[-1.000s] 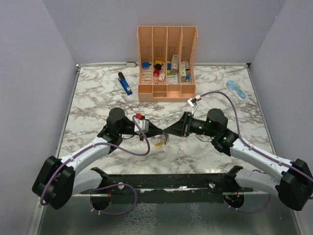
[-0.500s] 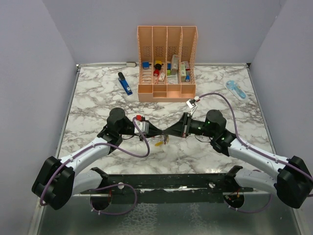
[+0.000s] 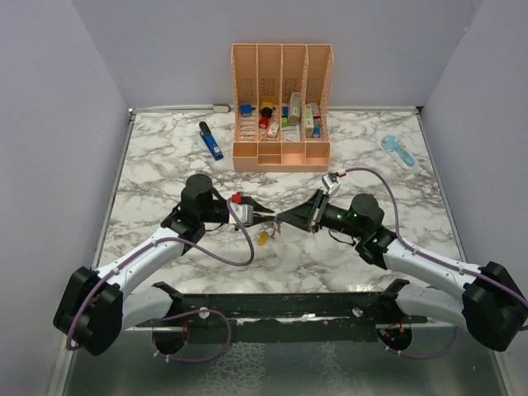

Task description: Put the keys on the keyring

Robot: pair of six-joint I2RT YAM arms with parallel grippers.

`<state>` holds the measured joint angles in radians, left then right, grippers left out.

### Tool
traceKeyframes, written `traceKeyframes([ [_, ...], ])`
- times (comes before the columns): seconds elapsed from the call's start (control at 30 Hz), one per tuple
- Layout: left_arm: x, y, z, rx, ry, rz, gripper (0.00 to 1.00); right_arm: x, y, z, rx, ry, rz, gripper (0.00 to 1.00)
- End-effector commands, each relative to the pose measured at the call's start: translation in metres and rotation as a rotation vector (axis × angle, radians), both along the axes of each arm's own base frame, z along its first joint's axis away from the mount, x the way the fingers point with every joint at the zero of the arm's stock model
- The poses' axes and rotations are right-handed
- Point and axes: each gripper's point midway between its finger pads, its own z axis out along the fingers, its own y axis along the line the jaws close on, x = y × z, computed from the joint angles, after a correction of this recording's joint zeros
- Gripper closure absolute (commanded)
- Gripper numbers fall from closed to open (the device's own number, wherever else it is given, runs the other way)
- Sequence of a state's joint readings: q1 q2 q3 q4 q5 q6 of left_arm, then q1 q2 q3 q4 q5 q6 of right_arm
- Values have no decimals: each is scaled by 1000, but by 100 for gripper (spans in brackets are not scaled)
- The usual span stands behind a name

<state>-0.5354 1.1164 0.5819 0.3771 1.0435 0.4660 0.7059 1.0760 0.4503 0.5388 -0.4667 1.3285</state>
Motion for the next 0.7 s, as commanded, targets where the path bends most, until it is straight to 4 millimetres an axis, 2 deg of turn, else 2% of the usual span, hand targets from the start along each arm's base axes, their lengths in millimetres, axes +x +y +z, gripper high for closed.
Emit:
traceKeyframes([
  [0.0,30,9,17,4,-113,129,77,8,-2,42,182,102,-54,99],
  [0.13,45,13,36,-32,-126,191,75,15,-3,48,285,219,-78,99],
  [0.27,46,14,51,-55,-97,194,75,24,-14,55,402,278,-139,99],
  [0.4,45,16,69,-94,-62,203,77,41,-20,52,401,327,-239,99],
  [0.53,39,11,94,-148,25,164,78,53,-28,38,358,356,-345,99],
  [0.67,32,4,103,-150,132,100,78,59,-29,35,326,330,-381,99],
])
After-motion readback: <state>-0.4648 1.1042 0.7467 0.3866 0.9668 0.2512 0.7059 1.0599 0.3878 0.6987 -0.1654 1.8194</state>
